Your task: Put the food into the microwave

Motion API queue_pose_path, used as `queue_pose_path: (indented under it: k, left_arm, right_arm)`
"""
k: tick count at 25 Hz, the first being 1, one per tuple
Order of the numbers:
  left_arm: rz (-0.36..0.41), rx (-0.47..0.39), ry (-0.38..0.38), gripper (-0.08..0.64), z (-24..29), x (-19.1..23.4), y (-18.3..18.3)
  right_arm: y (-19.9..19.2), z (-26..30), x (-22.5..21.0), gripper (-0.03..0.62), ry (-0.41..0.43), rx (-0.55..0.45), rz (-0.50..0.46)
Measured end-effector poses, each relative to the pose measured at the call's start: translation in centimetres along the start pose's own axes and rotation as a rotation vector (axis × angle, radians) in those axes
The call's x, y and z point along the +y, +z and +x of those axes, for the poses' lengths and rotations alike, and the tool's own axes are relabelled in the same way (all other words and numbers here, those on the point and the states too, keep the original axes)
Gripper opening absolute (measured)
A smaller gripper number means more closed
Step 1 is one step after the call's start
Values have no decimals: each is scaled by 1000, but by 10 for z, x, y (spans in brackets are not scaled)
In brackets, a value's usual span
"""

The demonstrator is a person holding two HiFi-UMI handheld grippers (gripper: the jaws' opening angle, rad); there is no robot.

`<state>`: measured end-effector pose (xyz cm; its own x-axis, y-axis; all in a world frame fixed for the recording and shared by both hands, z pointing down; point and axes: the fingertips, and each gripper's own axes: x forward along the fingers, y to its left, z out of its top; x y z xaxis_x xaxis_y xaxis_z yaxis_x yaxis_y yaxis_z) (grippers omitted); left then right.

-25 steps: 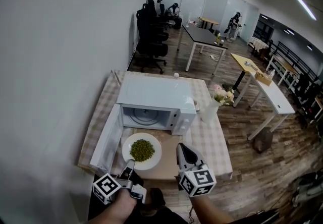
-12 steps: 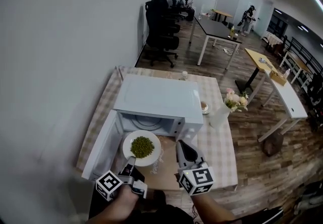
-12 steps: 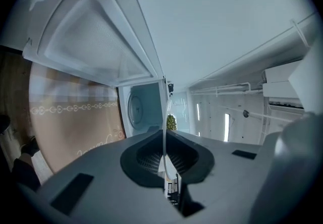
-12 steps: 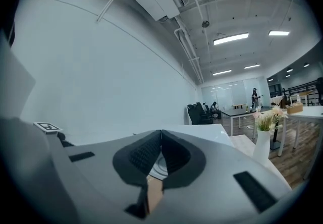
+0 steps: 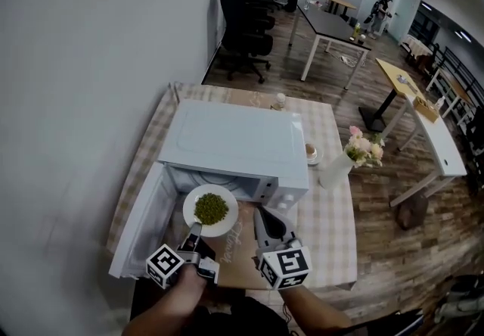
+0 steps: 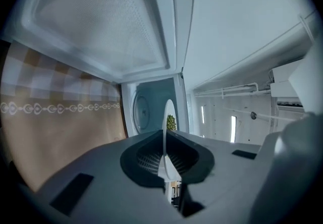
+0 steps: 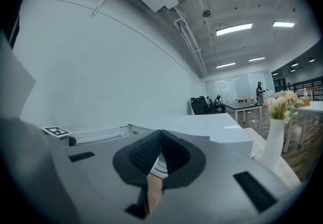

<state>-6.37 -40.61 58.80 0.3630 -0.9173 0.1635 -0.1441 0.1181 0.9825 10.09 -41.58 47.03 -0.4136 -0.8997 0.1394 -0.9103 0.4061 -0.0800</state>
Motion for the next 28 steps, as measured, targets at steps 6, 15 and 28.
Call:
queue_pose_path:
  k: [6, 15, 28]
  left_arm:
    - [6, -11, 17, 17, 29, 25, 3]
    - [-21, -33, 59, 18, 66, 68, 7]
    - [-15, -68, 108, 18, 111, 102, 16]
  right_arm:
    - [-29, 21, -8, 8, 26, 54, 16]
    - [-64, 44, -21, 8, 49, 127, 29]
    - [-87, 64, -31, 8, 90, 176, 32]
